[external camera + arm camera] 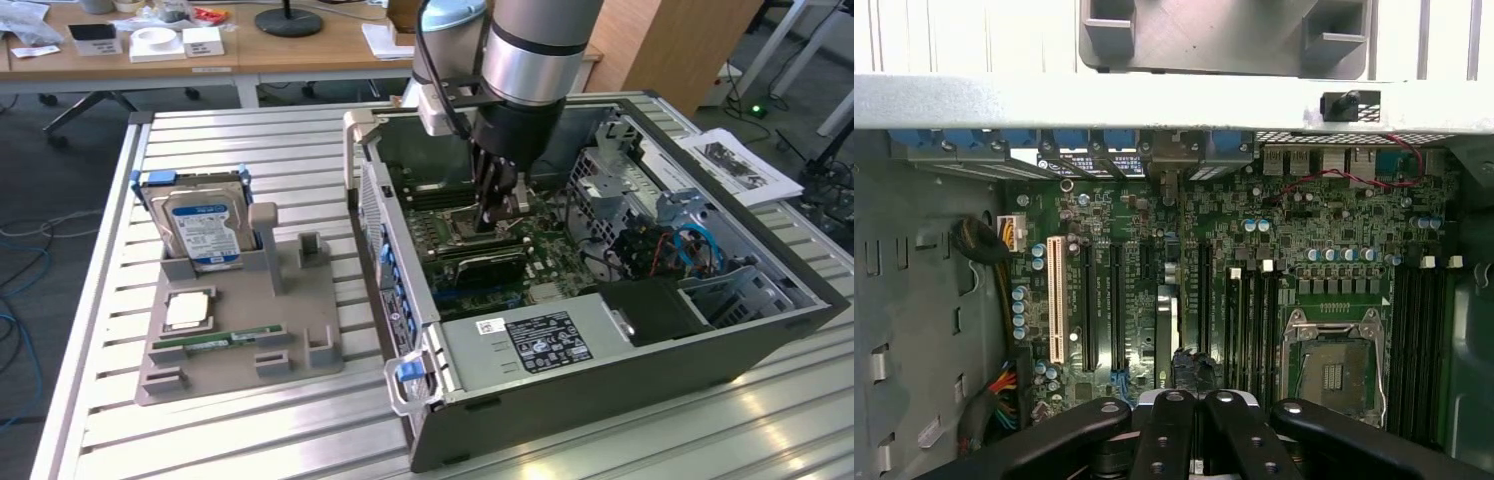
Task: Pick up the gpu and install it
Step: 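Press down on the gpu until it lock into place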
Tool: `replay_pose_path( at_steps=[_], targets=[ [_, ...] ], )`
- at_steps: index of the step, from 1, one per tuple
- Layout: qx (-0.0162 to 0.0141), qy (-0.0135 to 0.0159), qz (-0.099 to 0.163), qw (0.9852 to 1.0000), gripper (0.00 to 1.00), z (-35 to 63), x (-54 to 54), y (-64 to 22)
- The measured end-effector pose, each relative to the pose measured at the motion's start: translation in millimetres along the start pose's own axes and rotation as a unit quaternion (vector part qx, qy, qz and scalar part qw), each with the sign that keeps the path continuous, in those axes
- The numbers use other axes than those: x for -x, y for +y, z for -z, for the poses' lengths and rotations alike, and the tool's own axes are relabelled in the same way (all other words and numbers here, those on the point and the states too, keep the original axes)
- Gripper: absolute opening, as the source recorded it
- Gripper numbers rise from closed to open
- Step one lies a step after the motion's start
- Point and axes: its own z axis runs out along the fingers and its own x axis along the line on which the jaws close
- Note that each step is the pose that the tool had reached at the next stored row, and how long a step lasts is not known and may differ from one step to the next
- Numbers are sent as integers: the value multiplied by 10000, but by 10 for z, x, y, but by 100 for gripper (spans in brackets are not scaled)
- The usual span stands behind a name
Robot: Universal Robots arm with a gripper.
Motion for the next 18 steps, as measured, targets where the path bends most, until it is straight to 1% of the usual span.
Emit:
replay_pose_path(
  at_steps=[18],
  targets=[
    [0,0,0,10000,11,-47,-2,1]
  ],
)
